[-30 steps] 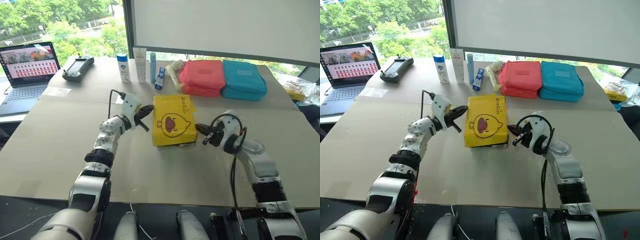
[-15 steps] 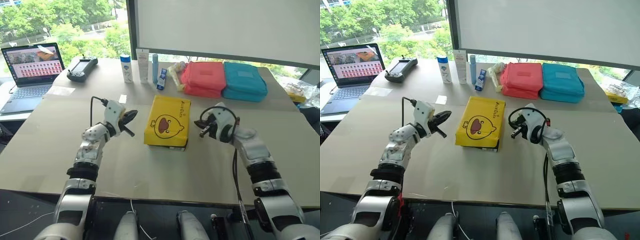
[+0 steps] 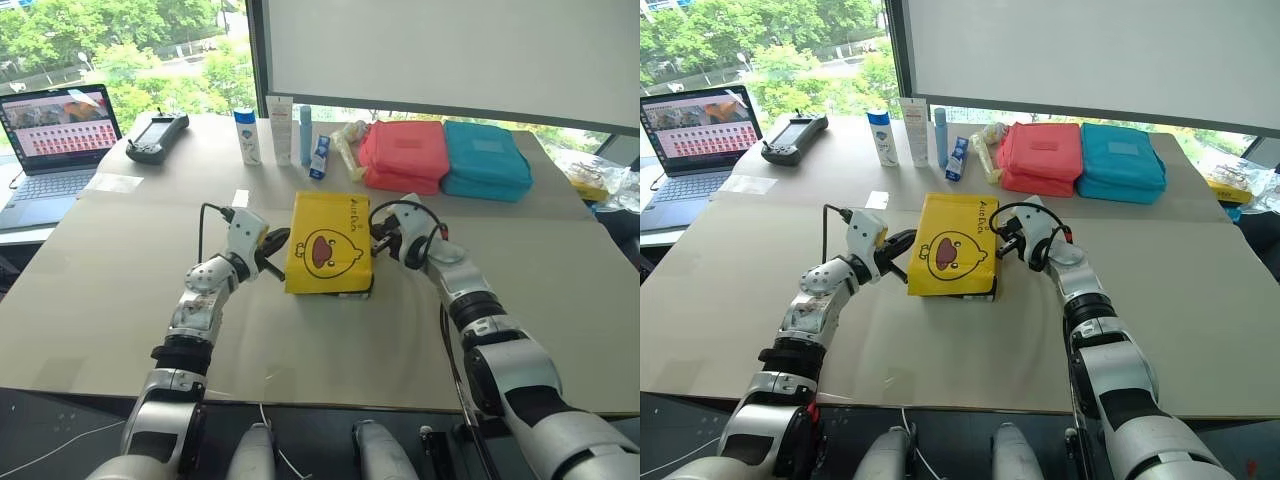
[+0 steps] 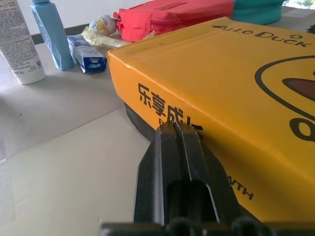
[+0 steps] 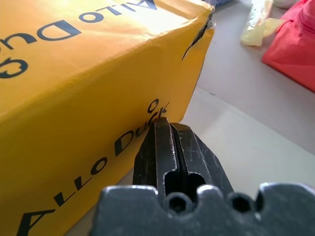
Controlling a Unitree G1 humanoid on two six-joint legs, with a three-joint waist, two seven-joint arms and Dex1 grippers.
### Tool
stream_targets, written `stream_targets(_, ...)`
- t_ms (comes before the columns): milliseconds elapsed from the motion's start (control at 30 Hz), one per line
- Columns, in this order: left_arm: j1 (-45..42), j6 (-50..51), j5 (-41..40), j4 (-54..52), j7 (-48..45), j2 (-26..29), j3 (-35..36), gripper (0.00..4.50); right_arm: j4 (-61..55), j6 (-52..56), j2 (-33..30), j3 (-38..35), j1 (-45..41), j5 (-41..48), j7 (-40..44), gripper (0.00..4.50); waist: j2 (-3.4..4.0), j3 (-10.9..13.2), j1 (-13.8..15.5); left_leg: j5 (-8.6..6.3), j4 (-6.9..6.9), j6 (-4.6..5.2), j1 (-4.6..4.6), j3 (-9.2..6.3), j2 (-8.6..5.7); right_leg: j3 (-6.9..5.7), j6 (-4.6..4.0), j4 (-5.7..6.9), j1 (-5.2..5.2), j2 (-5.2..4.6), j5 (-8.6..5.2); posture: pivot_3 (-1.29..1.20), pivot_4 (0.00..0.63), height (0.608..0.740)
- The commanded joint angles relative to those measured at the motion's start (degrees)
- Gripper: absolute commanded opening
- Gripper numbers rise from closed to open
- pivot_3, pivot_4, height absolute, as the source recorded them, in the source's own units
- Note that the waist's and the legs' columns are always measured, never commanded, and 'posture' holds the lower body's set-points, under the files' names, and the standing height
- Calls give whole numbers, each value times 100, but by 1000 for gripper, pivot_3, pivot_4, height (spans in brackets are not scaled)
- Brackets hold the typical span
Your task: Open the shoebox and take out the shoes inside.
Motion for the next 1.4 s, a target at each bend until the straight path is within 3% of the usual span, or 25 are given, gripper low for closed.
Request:
stream_targets(33, 388, 723, -251, -1116, -612, 30, -633, 0, -432, -241, 448, 127, -143, 266, 1164, 34, 1, 0, -18, 0, -3, 0, 1, -1, 1, -1, -4, 3, -1, 1, -2, 0, 150, 740)
stream_targets(100, 663, 1315, -508, -1787, -824, 225, -667, 0, -603, -219, 480, 181, -80, 313, 1573, 34, 2, -1, -37, 0, -8, 0, 2, -1, 2, -1, -7, 6, -2, 2, -4, 0, 150, 740)
stream_targets(333, 878, 4488, -2932, -4493, -1211, 1323, 176, 0, -1279, 117, 634, 300, 142, 452, 2635, 34, 10, 25, -100, -8, 5, -12, -11, -4, 2, -1, 5, 76, -33, 1, -46, 0, 150, 740)
stream_targets(467, 1017, 5621, -4363, -5386, -1293, 1665, 540, 0, -1178, -43, 884, 392, 117, 282, 2755, 34, 15, 28, -128, -8, 6, -14, -4, -13, 3, -10, -33, 88, -31, 2, -62, 0, 150, 740)
stream_targets(600, 1106, 6117, -5094, -5749, -1133, 1858, 571, 0, -877, -281, 1205, 443, -61, 122, 2656, 34, 14, 29, -263, -8, 12, -16, 13, -15, 3, -13, -43, 81, -9, 1, -57, 0, 150, 740)
stream_targets(700, 1271, 6022, -4914, -5858, -1137, 2310, 458, 0, -565, -512, 1252, 510, -244, -95, 2465, 34, 20, 33, -389, -8, 5, -15, 35, -28, 4, -9, -49, 101, -5, 12, -54, 0, 150, 740)
stream_targets(933, 1647, 5499, -4474, -5612, -912, 2961, 818, 0, -303, -542, 837, 326, -553, -148, 1936, 34, 22, 34, -263, -10, 7, -20, 28, -49, 2, -47, -91, 79, 9, -4, -60, 0, 150, 740)
stream_targets(1100, 1442, 4836, -3709, -5193, -561, 2911, 620, 0, -324, -418, 501, 162, -646, -121, 1453, 34, 24, 35, -261, -10, -7, -19, 18, -51, 6, -65, -91, 85, -4, -6, -60, 0, 150, 740)
stream_targets(1233, 923, 4359, -3145, -4545, -237, 2709, 514, 0, -821, -156, 166, 149, -505, -102, 1503, 34, 25, 36, -245, -9, -19, -18, 17, -54, 8, -71, -91, 85, -6, -2, -67, 0, 150, 740)
stream_targets(1400, 541, 4025, -2743, -4014, -268, 2833, 528, 0, -1358, 244, -434, 104, -350, -177, 1418, 34, 27, 37, -196, -7, -15, -17, 10, -55, 8, -71, -77, 85, -6, -2, -82, 0, 150, 740)
